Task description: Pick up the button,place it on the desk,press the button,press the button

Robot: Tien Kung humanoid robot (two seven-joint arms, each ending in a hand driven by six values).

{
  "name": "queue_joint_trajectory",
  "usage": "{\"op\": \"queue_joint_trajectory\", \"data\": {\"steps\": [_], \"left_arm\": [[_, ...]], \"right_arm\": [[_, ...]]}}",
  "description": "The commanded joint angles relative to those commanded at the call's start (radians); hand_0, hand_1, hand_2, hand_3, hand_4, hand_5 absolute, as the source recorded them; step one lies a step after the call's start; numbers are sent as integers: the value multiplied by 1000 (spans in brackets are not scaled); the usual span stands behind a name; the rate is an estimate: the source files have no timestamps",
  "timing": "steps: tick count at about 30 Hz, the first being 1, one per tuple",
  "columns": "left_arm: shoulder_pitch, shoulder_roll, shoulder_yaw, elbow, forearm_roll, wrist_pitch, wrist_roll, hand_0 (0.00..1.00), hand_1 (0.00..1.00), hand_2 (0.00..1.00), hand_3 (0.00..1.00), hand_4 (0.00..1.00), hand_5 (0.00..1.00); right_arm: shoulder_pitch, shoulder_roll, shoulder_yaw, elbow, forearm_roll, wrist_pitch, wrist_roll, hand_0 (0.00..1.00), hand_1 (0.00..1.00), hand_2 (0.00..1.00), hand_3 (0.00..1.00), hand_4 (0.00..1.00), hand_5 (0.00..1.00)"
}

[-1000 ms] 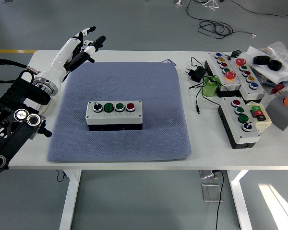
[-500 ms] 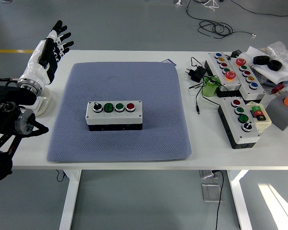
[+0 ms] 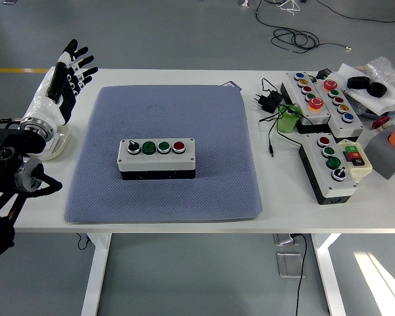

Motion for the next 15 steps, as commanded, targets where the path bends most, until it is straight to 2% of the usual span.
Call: {"op": "queue_joint_trajectory", "data": {"steps": [15], "left_arm": [[37,6,-6,44,-46,-56,-32,801,826,882,887,690,998]], "right_arm": [[-10,3,2,0,-27,1,-12,787,797,817,751,412,479]]}}
